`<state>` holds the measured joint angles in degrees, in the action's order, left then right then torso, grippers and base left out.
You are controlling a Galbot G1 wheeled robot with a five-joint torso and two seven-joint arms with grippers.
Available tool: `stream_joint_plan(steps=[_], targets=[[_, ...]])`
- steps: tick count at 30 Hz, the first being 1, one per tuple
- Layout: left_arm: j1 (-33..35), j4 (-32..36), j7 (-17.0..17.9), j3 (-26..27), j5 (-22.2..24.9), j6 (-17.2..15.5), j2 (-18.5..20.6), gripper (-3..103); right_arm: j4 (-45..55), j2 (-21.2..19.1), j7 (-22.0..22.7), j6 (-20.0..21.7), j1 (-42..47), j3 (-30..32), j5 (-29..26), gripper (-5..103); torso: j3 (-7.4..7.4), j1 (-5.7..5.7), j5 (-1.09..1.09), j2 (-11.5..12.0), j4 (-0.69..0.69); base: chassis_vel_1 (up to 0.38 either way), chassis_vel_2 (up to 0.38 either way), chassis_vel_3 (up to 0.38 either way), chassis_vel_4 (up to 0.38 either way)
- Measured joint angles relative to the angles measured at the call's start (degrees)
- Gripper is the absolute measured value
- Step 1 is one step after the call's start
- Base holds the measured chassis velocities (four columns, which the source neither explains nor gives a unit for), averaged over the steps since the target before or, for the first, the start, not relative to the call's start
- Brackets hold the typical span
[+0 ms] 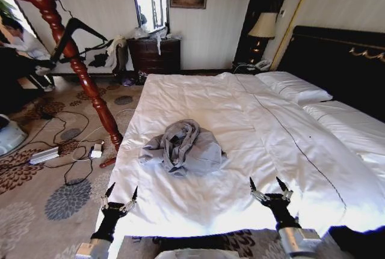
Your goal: Pick up the clothes from the bed and hang them on the clothes hanger.
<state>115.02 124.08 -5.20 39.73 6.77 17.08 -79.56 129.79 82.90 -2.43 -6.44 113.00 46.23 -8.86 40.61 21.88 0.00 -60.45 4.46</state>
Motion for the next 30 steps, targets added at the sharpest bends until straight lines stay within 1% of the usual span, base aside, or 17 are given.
stream_joint_plan(steps=[10,12,15,20,21,22,23,24,25,28,29,30], targets=[[0.8,0.0,0.09,0.07,-0.29,0.18,-0.52,99,-0.09,0.05,0.11,0.11,-0.25,-0.23,-0.11,100,0.0,0.0,0.0,0.0,0.0,0.0,0.0,0.0,0.0],[0.87,0.06,0.14,0.09,-0.28,0.18,-0.51,97,-0.12,0.07,0.17,0.14,-0.26,-0.31,-0.14,100,0.0,0.0,0.0,0.0,0.0,0.0,0.0,0.0,0.0],[0.89,0.19,0.25,0.07,-0.28,0.15,-0.48,98,-0.07,0.09,0.2,0.24,-0.25,-0.49,-0.23,100,0.0,0.0,0.0,0.0,0.0,0.0,0.0,0.0,0.0],[0.87,0.27,0.5,0.08,-0.26,0.07,-0.28,99,0.48,-0.41,0.43,1.02,-0.16,-0.8,-2.08,100,0.0,0.0,0.0,0.0,0.0,0.0,0.0,0.0,0.0],[0.83,0.27,0.52,0.16,-0.19,0.06,-0.22,99,0.7,-0.71,0.63,1.44,-0.12,-0.82,-3.24,100,0.0,0.0,0.0,0.0,0.0,0.0,0.0,0.0,0.0],[0.76,0.28,0.54,0.32,0.17,0.02,-0.07,99,1.27,-1.54,1.02,2.49,-0.1,-0.91,-5.81,100,0.0,0.0,0.0,0.0,0.0,0.0,0.0,0.0,0.0],[0.76,0.28,0.54,0.32,0.17,0.02,-0.07,99,1.27,-1.54,1.02,2.49,-0.1,-0.91,-5.81,100,0.0,0.0,0.0,0.0,0.0,0.0,0.0,0.0,0.0],[0.73,0.3,0.56,0.37,0.31,0.01,-0.02,99,1.54,-1.9,1.22,3.01,-0.12,-0.94,-7.06,100,0.0,0.0,0.0,0.0,0.0,0.0,0.0,0.0,0.0],[0.66,0.31,0.57,0.44,0.51,-0.03,0.03,99,2.15,-2.87,1.83,4.44,-0.27,-0.98,-10.58,100,0.0,0.0,0.0,0.0,0.0,0.0,0.0,0.0,0.0],[0.54,0.32,0.6,0.49,0.54,-0.12,-0.01,99,4.88,-6.52,5.05,10.99,-1.21,-0.59,-24.12,100,0.0,0.0,0.01,0.0,0.0,0.0,0.0,0.0,0.0],[0.54,0.32,0.6,0.49,0.54,-0.12,-0.01,99,4.88,-6.52,5.05,10.99,-1.21,-0.59,-24.12,100,0.0,0.0,0.01,0.0,0.0,0.0,0.0,0.0,0.0],[0.56,0.31,0.6,0.48,0.4,-0.12,-0.23,99,6.01,-8.37,6.83,13.63,-1.84,0.04,-31.01,100,0.0,0.0,0.0,0.0,0.01,0.0,0.0,0.0,0.0]])
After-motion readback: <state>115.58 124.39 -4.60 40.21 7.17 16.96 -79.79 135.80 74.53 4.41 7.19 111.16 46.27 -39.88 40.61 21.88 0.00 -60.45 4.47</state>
